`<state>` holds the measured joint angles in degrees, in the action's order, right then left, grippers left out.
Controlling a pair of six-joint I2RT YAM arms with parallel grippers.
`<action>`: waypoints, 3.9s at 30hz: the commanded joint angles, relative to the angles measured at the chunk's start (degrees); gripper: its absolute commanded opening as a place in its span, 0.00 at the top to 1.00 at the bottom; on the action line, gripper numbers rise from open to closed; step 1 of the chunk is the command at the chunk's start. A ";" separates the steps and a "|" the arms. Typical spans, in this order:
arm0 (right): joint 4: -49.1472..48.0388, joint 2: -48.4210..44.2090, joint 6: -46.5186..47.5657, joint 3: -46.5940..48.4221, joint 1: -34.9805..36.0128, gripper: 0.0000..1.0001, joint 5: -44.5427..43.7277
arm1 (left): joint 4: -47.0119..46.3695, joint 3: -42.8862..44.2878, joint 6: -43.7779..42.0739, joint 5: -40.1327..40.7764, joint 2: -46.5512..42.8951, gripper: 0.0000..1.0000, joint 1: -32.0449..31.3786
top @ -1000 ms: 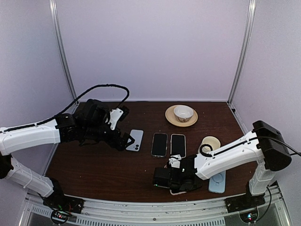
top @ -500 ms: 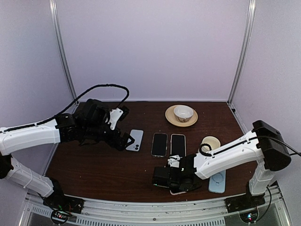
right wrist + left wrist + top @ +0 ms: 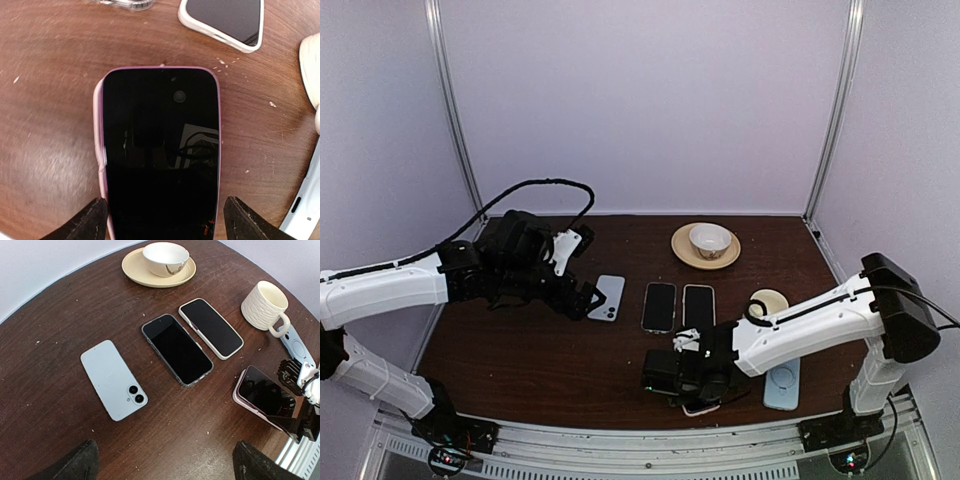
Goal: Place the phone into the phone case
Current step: Install the phone into the phone case, then press the phone onto the phone case.
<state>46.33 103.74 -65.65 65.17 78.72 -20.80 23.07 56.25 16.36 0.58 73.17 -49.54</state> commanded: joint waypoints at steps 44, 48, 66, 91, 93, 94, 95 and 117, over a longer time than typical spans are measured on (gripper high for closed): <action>8.06 -9.14 9.58 -5.44 -3.42 0.63 12.70 | -0.43 0.70 -0.98 -0.58 -0.45 0.02 0.98; 12.13 -10.13 10.23 -1.09 -3.50 0.35 10.27 | -0.46 0.70 -0.95 -0.58 -0.68 0.03 1.02; -10.54 -7.38 7.20 -8.60 -6.34 0.01 18.69 | -0.41 0.70 -1.07 -2.71 -1.29 0.02 1.07; -9.27 -18.03 15.15 -19.90 -15.08 0.67 25.47 | -0.37 0.71 -1.33 -2.69 -1.03 0.02 1.15; -11.65 -17.18 14.58 -21.51 -15.11 0.70 27.42 | -0.34 0.70 -1.30 -2.71 -1.03 0.03 1.11; -12.65 -16.58 14.23 -22.16 -15.07 0.69 28.57 | -0.37 0.70 -1.37 -2.68 -1.01 0.02 1.18; -13.71 -15.90 13.90 -22.85 -15.03 0.68 29.44 | -0.39 0.70 -1.37 -2.57 -1.02 0.02 1.20; 2.86 -12.74 16.63 -8.69 -10.62 0.33 24.41 | -0.48 0.70 -1.50 -2.75 -1.80 0.03 1.81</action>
<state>40.91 90.21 -51.16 51.55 67.29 6.02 24.10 56.25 15.55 -1.76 72.49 -48.23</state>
